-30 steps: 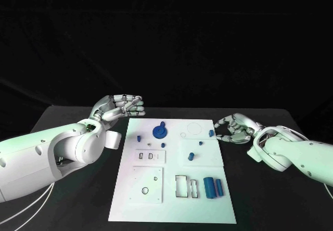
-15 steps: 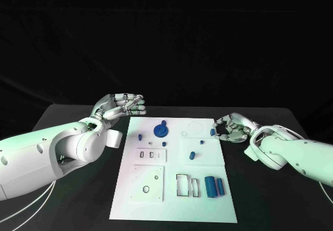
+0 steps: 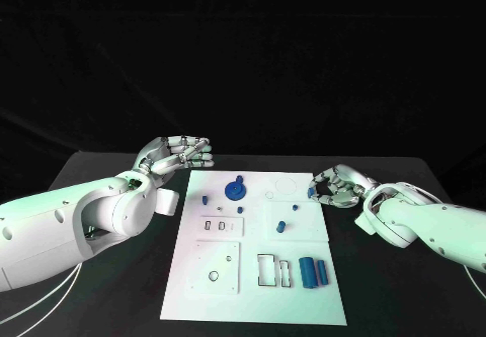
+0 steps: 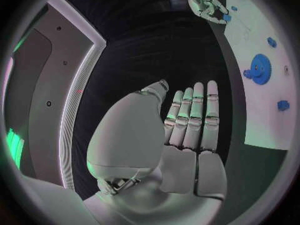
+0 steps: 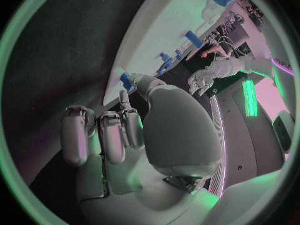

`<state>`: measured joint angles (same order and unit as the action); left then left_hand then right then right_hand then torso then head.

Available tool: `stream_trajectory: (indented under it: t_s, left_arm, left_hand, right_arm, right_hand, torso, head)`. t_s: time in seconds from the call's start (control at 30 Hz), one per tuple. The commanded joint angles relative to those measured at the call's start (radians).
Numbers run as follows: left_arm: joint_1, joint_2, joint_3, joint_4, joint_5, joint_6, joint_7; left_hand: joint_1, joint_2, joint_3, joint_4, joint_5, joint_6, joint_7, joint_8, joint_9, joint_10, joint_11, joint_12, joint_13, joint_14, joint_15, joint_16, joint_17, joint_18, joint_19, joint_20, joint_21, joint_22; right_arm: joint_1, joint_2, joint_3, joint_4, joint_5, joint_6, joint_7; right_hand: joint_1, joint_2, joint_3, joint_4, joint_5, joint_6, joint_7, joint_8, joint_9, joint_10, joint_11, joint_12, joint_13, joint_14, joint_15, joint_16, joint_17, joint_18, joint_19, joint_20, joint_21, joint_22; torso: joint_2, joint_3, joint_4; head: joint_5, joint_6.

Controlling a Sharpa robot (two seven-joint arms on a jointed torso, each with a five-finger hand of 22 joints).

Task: Assemble the parts on the task board

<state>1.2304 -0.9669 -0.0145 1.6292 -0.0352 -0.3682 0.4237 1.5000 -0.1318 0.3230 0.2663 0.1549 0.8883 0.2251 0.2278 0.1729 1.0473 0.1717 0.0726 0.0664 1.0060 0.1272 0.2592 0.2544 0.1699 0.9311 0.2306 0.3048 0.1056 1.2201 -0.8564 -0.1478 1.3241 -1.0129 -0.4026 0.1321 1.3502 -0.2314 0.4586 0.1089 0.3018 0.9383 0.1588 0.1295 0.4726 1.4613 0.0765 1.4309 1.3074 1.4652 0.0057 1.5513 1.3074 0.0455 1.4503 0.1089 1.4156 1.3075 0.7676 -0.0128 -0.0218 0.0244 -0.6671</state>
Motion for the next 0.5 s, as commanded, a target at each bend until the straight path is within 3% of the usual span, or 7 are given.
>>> stream_trajectory:
  t_s: [0.03, 0.5]
  left_arm:
    - [0.000, 0.001, 0.001, 0.003, 0.003, 0.015, 0.009]
    - [0.000, 0.000, 0.001, 0.003, 0.003, 0.014, 0.008]
  left_hand:
    - [0.003, -0.009, 0.004, 0.000, -0.006, -0.008, 0.007, -0.006, 0.001, 0.004, 0.005, -0.003, 0.000, -0.005, 0.004, -0.005, 0.001, 0.013, 0.002, 0.004, -0.003, -0.001]
    - [0.003, -0.010, 0.006, -0.001, -0.006, -0.008, 0.007, -0.006, 0.001, 0.004, 0.006, -0.005, 0.000, -0.005, 0.004, -0.006, 0.003, 0.013, 0.002, 0.004, -0.004, -0.002]
  right_arm:
    - [-0.001, 0.003, 0.000, 0.000, -0.014, 0.014, 0.000]
    - [-0.001, 0.013, 0.000, -0.001, -0.029, 0.020, -0.004]
  right_hand:
    - [0.000, 0.008, 0.006, -0.001, -0.007, 0.011, -0.002, 0.004, 0.002, 0.013, -0.005, 0.005, 0.138, 0.093, -0.005, 0.003, 0.211, 0.001, 0.008, 0.000, 0.005, 0.118]
    - [-0.001, 0.009, 0.012, -0.006, -0.012, 0.021, -0.005, 0.007, 0.003, 0.015, -0.008, 0.008, 0.140, 0.094, -0.008, 0.003, 0.213, 0.000, 0.011, -0.003, 0.008, 0.121]
  torso:
    - [0.000, 0.0006, 0.0000]
    - [0.001, 0.0010, 0.0006]
  head:
    - [0.002, 0.001]
    - [0.002, 0.002]
